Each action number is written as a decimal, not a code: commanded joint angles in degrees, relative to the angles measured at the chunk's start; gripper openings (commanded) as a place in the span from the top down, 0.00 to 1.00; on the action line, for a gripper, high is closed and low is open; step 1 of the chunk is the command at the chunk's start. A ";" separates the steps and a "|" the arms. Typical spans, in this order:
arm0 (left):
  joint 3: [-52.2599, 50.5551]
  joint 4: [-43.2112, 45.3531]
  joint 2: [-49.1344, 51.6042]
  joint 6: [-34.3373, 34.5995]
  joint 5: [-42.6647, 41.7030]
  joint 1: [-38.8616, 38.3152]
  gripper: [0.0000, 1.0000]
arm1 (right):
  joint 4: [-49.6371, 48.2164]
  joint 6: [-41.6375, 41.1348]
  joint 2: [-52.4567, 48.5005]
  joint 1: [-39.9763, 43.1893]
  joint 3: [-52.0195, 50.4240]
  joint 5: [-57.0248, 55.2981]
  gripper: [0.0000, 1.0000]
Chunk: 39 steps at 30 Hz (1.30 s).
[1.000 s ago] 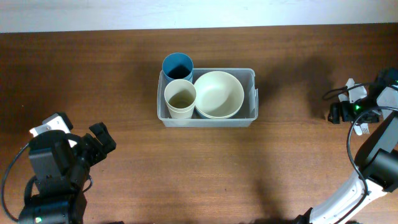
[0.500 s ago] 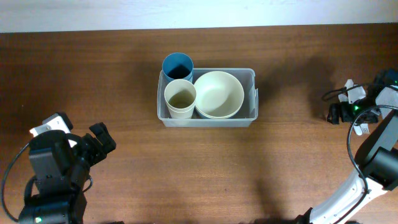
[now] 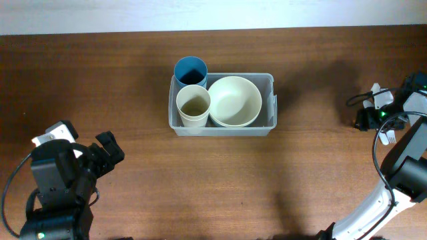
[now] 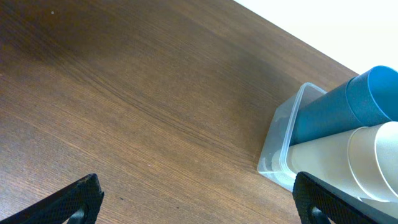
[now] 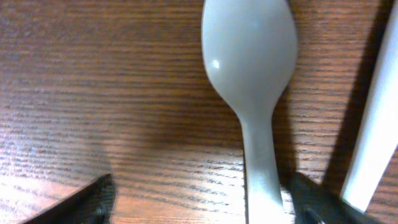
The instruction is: Pack container
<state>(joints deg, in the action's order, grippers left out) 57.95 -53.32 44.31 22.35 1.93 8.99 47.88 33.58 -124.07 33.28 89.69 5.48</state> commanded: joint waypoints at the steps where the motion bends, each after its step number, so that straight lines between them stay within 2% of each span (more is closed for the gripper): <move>1: -0.39 0.13 -0.13 0.57 -0.24 0.17 0.00 | 0.74 0.04 -2.32 -0.26 -0.20 1.44 0.34; 9: -0.39 0.11 -0.13 0.57 -0.24 0.17 0.00 | 1.36 -2.80 -2.32 -0.33 -0.20 1.44 0.73; 16: -0.39 0.13 -0.13 0.57 -0.24 0.17 0.00 | 2.12 -4.63 -2.29 -1.11 0.74 1.46 0.96; 23: -0.39 0.11 -0.13 0.57 -0.24 0.17 0.00 | 6.60 -6.32 -2.29 -3.30 6.82 1.90 0.96; 31: -0.39 0.13 -0.13 0.57 -0.24 0.17 0.00 | 19.37 -10.58 -2.29 -8.33 24.11 10.12 0.97; 34: -0.39 0.13 -0.13 0.57 -0.24 0.17 0.00 | 26.12 -10.64 -2.29 -11.15 32.02 7.54 0.95; 36: -0.39 0.13 -0.13 0.57 -0.22 0.17 0.00 | 26.16 -13.62 -2.29 -11.69 33.14 1.14 0.62; 37: -0.39 0.11 -0.13 0.57 -0.24 0.17 0.00 | 26.01 -14.73 -2.32 -11.67 33.11 -1.84 0.53; 39: -0.39 0.13 -0.13 0.57 -0.22 0.17 0.00 | 26.08 -15.04 -2.89 -10.99 32.81 -4.00 0.51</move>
<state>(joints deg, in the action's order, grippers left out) 57.95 -53.30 44.36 22.35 1.93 8.99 73.47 21.56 -125.97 21.37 122.06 8.43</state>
